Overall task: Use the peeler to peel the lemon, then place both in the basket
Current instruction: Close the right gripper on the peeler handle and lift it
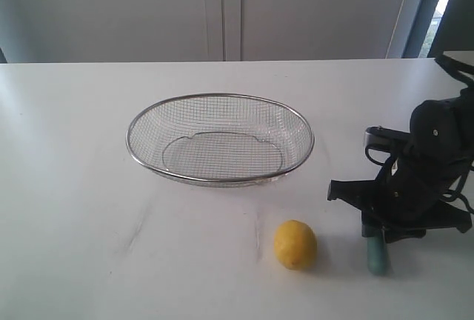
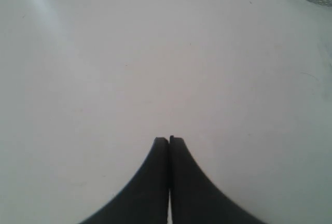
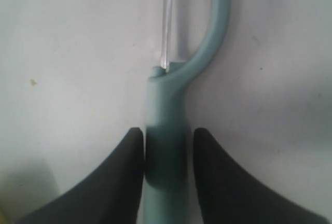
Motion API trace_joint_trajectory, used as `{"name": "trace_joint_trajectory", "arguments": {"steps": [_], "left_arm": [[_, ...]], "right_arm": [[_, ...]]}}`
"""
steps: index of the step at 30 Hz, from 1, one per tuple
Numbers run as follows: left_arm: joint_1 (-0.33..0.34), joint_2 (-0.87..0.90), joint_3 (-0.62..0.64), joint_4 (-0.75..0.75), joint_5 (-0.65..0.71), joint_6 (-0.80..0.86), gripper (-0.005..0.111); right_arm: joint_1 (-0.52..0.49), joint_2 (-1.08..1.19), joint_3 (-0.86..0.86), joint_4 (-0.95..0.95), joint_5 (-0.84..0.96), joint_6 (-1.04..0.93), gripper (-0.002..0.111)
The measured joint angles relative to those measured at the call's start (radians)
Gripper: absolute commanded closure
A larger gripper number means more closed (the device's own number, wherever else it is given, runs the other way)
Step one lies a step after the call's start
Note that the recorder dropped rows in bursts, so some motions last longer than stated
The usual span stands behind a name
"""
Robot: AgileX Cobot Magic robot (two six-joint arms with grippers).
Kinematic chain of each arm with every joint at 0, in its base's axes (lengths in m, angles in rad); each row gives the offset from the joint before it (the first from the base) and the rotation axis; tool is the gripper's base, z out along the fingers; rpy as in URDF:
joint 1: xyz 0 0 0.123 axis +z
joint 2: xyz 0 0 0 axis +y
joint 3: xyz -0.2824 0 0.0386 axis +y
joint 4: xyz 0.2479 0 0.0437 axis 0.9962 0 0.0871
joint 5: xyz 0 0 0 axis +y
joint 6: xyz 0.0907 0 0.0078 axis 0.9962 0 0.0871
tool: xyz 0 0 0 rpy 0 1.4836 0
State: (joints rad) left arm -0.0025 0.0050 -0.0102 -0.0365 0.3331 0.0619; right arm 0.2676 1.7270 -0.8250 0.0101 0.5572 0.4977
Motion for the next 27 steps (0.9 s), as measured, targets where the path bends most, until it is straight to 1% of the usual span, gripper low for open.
{"name": "trace_joint_trajectory", "arguments": {"steps": [12,15,21,27], "left_arm": [[0.000,0.000,0.000,0.000,0.000,0.000,0.107],[0.000,0.000,0.000,0.000,0.000,0.000,0.107],[0.000,0.000,0.000,0.000,0.000,0.000,0.107],[0.000,0.000,0.000,0.000,0.000,0.000,0.107]], "right_arm": [[0.000,0.009,0.000,0.000,0.000,0.000,0.078],[0.000,0.009,0.000,0.000,0.000,0.000,0.085],[0.000,0.009,-0.001,0.000,0.002,0.000,0.107],[0.000,-0.006,-0.001,0.000,0.007,0.000,0.108]]}}
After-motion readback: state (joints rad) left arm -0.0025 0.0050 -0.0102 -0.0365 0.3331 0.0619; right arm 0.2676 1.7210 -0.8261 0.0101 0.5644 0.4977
